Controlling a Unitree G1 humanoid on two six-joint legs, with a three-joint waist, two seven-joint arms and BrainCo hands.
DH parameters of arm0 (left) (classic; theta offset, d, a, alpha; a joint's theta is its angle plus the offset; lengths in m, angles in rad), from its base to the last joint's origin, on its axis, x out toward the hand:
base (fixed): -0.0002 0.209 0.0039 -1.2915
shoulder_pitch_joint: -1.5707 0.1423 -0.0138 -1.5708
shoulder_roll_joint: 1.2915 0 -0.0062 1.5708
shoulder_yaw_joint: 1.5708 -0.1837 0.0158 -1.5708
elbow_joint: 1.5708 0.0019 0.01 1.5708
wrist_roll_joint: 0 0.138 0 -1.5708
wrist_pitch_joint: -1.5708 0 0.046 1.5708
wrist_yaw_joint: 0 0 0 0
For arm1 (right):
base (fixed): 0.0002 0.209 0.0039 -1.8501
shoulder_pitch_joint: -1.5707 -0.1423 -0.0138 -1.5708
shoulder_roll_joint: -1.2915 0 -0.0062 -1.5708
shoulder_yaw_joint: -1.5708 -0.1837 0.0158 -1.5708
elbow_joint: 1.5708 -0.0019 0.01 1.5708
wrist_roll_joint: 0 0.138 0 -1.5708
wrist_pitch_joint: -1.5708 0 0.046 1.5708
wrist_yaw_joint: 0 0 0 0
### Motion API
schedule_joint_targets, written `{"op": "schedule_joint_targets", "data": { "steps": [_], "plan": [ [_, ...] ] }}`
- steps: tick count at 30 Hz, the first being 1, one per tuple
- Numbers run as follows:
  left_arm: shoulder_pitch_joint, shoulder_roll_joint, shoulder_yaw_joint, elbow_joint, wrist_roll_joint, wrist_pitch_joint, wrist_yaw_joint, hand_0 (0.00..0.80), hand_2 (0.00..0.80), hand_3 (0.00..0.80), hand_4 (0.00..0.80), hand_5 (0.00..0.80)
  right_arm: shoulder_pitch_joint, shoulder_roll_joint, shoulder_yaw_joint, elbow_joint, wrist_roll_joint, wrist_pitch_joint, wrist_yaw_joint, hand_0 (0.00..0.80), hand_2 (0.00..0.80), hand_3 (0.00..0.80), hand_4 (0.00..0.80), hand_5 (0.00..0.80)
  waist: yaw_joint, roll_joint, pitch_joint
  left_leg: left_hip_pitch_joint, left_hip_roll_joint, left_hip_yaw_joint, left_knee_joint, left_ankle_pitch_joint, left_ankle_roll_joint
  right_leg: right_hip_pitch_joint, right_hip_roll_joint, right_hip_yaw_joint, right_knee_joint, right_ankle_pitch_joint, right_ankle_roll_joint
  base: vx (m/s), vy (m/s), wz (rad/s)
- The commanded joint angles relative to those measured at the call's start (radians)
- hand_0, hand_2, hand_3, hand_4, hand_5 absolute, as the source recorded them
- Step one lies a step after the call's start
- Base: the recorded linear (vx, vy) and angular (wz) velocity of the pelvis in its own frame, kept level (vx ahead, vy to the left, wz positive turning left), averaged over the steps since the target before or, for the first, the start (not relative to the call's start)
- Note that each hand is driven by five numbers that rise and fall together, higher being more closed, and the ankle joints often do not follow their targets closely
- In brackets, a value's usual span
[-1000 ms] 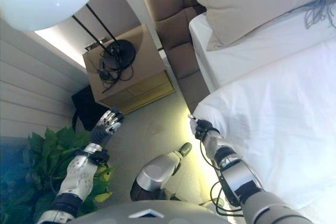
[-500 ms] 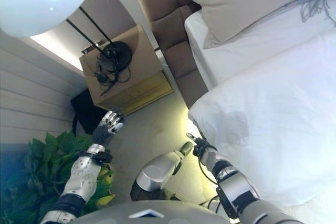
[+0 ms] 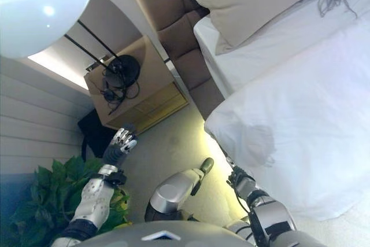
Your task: Make the bed neatly
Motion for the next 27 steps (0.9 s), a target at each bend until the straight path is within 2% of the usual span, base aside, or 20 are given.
{"op": "schedule_joint_targets", "data": {
  "steps": [1,6,12,20,21,24,27],
  "plan": [
    [-0.027,-0.017,-0.028,-0.045,-0.017,-0.073,0.017,0.000,0.000,0.000,0.000,0.000,-0.001,0.005,-0.028,-0.018,0.060,-0.054,0.042,0.000,0.000,0.000,0.000,0.000,-0.012,0.022,-0.014,-0.009,0.086,-0.003,-0.020,0.020,-0.071,-0.020,-0.054,0.013,0.010,0.159,-0.017,-0.008,-0.047,-0.15],
    [-0.012,-0.008,-0.020,-0.064,-0.004,-0.056,0.027,0.000,0.000,0.000,0.000,0.000,0.031,-0.006,-0.068,-0.095,0.107,-0.165,0.088,0.000,0.000,0.000,0.000,0.000,-0.031,0.004,-0.035,0.024,0.109,0.009,-0.046,0.022,-0.076,-0.005,-0.034,0.019,0.002,0.152,-0.020,0.012,-0.072,-0.13],
    [0.016,0.019,0.022,-0.079,0.005,-0.027,0.002,0.000,0.000,0.000,0.000,0.000,0.097,-0.027,-0.133,-0.186,0.123,-0.265,0.120,0.000,0.000,0.000,0.000,0.000,-0.053,-0.020,-0.074,0.068,0.130,0.026,-0.064,0.017,-0.079,0.015,-0.016,0.028,-0.007,0.150,-0.017,0.041,-0.077,-0.03],
    [0.053,0.040,0.067,-0.084,0.037,0.004,-0.037,0.000,0.000,0.000,0.000,0.000,0.165,-0.064,-0.265,-0.238,0.129,-0.330,0.112,0.000,0.000,0.000,0.000,0.000,-0.080,-0.050,-0.125,0.142,0.155,0.042,-0.091,0.005,-0.080,0.053,0.009,0.045,-0.024,0.148,-0.015,0.065,-0.082,-0.08],
    [0.060,0.046,0.072,-0.087,0.044,0.009,-0.042,0.000,0.000,0.000,0.000,0.000,0.176,-0.075,-0.295,-0.250,0.132,-0.335,0.105,0.000,0.000,0.000,0.000,0.000,-0.087,-0.054,-0.128,0.148,0.154,0.049,-0.095,0.023,-0.074,0.055,0.010,0.037,-0.030,0.166,-0.023,0.014,-0.087,-0.05],
    [0.074,0.061,0.091,-0.093,0.054,0.020,-0.063,0.000,0.000,0.000,0.000,0.000,0.198,-0.090,-0.346,-0.281,0.141,-0.361,0.092,0.000,0.000,0.000,0.000,0.000,-0.098,-0.064,-0.138,0.182,0.165,0.058,-0.112,0.018,-0.073,0.072,0.023,0.042,-0.041,0.166,-0.020,0.037,-0.103,-0.04],
    [0.080,0.074,0.112,-0.102,0.058,0.038,-0.076,0.000,0.000,0.000,0.000,0.000,0.228,-0.094,-0.378,-0.325,0.105,-0.384,0.088,0.000,0.000,0.000,0.000,0.000,-0.113,-0.075,-0.148,0.210,0.173,0.072,-0.133,0.016,-0.071,0.077,0.031,0.050,-0.051,0.170,-0.018,0.029,-0.103,-0.06]
  ]
}}
